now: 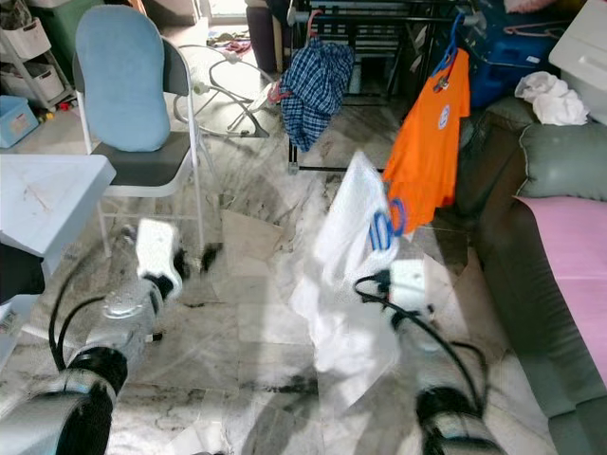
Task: Hang hanger
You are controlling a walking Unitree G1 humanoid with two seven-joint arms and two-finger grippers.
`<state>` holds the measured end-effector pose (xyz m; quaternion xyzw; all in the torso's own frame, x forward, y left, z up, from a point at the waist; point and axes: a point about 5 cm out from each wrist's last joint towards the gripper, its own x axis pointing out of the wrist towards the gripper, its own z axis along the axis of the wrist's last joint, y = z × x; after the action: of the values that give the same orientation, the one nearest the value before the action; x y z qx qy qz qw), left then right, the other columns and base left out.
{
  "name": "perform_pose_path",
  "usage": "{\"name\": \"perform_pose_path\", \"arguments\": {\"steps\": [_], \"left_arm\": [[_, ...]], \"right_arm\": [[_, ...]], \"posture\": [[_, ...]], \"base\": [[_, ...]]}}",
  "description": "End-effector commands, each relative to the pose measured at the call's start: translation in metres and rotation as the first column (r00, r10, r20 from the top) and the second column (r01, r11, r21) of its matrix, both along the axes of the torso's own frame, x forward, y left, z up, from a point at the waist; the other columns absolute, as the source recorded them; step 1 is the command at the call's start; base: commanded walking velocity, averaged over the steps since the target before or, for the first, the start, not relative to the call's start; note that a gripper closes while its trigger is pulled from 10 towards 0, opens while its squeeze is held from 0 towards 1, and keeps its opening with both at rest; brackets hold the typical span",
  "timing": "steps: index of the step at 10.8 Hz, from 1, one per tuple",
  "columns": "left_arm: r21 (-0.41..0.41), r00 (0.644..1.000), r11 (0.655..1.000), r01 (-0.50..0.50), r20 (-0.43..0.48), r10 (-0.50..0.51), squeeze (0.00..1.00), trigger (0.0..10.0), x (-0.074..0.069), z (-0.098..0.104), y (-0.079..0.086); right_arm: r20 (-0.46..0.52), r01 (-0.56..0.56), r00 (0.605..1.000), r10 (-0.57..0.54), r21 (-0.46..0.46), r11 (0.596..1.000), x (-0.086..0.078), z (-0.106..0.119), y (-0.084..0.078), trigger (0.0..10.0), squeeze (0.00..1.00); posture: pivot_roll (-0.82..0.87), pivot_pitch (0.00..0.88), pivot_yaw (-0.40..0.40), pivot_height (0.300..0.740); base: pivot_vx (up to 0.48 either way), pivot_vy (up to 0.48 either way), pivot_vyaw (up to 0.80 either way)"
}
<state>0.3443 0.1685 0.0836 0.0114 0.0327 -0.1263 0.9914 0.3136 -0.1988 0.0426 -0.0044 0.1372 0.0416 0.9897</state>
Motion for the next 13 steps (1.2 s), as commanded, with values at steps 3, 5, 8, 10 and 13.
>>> {"name": "perform_pose_path", "arguments": {"steps": [3,5,8,10,13], "left_arm": [[0.010,0.987,0.994,-0.113,0.113,0.111,0.00,10.0,-0.038,-0.011,0.008],[0.027,0.984,0.986,-0.167,0.059,0.166,0.00,10.0,-0.054,-0.027,0.013],[-0.010,0.990,0.990,-0.140,0.028,0.140,0.00,10.0,-0.048,-0.023,0.000],[-0.083,0.993,0.991,-0.110,0.042,0.113,0.00,10.0,-0.047,-0.018,-0.004],[-0.139,0.997,0.988,-0.064,0.026,0.068,0.00,10.0,-0.047,-0.018,-0.017]], "right_arm": [[0.070,0.043,0.996,-0.049,0.095,0.995,-0.022,0.008,0.006,10.0,0.00],[0.035,0.038,0.999,-0.041,0.092,0.995,-0.040,0.003,0.020,10.0,0.00],[-0.008,0.067,0.998,-0.067,0.080,0.995,-0.053,-0.002,0.023,10.0,0.00],[0.010,0.118,0.993,-0.120,0.080,0.990,-0.054,0.005,0.016,10.0,0.00],[0.028,0.128,0.991,-0.131,0.077,0.989,-0.055,0.009,0.017,10.0,0.00]], "posture": [[-0.07,0.103,0.005,0.740],[-0.08,0.114,0.000,0.740],[-0.10,0.138,0.008,0.740],[-0.11,0.141,0.015,0.740],[-0.11,0.129,0.017,0.740]], "base": [[0.000,0.000,0.00],[0.000,0.000,0.00],[0.000,0.000,0.00],[0.000,0.000,0.00],[0.000,0.000,0.00]]}}
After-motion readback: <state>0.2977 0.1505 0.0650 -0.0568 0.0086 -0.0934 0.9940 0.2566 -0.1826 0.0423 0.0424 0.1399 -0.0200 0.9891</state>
